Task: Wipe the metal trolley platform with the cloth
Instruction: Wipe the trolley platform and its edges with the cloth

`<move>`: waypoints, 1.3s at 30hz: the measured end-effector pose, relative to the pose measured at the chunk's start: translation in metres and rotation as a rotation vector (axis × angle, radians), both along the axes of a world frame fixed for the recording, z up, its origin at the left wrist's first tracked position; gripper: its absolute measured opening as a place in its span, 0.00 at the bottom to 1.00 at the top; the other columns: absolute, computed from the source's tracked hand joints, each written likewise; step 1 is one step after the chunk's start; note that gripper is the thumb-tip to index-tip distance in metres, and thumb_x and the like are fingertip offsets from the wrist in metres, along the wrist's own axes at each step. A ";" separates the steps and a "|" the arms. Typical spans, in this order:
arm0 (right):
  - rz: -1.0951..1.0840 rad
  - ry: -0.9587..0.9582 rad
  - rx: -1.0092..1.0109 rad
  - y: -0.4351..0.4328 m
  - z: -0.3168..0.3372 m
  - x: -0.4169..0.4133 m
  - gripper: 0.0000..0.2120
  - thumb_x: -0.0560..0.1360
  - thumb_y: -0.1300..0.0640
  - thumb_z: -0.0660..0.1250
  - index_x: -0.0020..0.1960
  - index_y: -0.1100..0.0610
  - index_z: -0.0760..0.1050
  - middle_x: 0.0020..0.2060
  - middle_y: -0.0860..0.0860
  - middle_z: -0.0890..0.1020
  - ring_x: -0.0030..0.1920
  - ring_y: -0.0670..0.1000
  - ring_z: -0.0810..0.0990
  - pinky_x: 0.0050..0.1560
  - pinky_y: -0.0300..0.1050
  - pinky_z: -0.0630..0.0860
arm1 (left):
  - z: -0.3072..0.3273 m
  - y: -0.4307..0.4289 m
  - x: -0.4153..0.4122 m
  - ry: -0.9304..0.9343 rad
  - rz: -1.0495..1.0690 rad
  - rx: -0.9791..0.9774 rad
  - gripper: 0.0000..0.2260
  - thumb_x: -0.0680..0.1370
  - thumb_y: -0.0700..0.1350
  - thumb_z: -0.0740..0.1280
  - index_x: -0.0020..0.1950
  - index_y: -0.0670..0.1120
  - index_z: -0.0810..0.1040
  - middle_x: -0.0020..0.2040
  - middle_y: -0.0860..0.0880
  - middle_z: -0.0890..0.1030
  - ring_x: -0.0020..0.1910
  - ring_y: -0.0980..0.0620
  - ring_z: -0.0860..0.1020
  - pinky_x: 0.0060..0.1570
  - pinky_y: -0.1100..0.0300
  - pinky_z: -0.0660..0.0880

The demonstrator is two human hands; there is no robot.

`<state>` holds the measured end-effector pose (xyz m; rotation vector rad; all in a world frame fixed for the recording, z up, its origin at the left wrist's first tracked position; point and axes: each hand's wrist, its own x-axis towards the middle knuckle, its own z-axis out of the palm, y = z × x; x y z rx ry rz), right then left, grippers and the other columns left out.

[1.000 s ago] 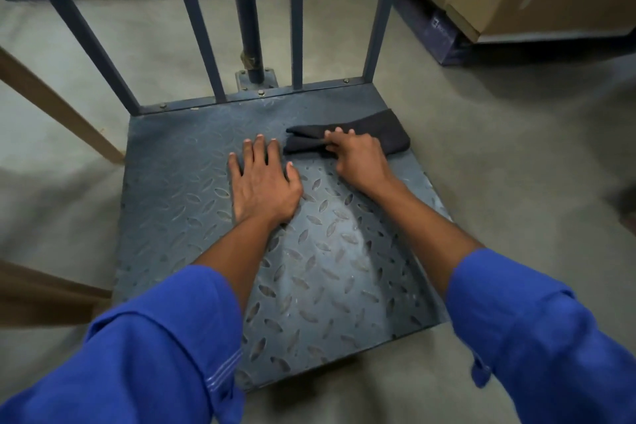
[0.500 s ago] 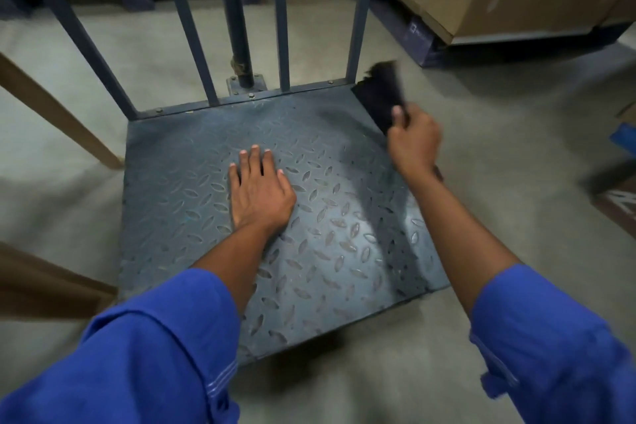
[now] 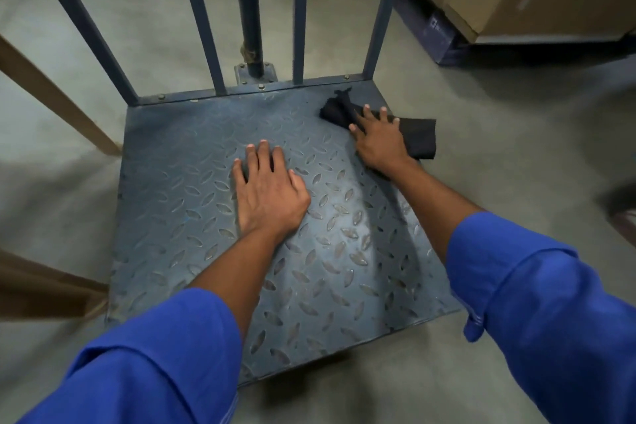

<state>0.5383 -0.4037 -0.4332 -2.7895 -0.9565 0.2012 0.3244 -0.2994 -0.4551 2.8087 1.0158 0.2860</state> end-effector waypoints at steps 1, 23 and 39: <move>0.034 0.021 0.016 -0.005 0.004 -0.005 0.26 0.88 0.46 0.52 0.84 0.51 0.56 0.84 0.56 0.56 0.82 0.65 0.51 0.81 0.66 0.50 | 0.001 0.000 0.000 0.002 -0.002 0.001 0.29 0.83 0.55 0.49 0.80 0.43 0.63 0.82 0.41 0.62 0.83 0.41 0.57 0.80 0.38 0.55; 0.132 -0.044 0.094 -0.051 0.040 -0.049 0.19 0.84 0.44 0.62 0.74 0.44 0.76 0.66 0.54 0.82 0.66 0.60 0.78 0.62 0.51 0.74 | 0.003 -0.046 -0.011 0.070 0.074 -0.067 0.31 0.84 0.55 0.47 0.85 0.42 0.54 0.85 0.39 0.53 0.85 0.39 0.49 0.82 0.37 0.48; 0.401 -0.200 -0.043 -0.151 0.016 -0.081 0.31 0.82 0.37 0.61 0.82 0.43 0.60 0.81 0.53 0.65 0.82 0.59 0.59 0.76 0.66 0.65 | -0.006 -0.089 -0.021 0.032 0.084 -0.086 0.32 0.84 0.54 0.46 0.86 0.41 0.50 0.86 0.42 0.49 0.85 0.41 0.45 0.82 0.37 0.42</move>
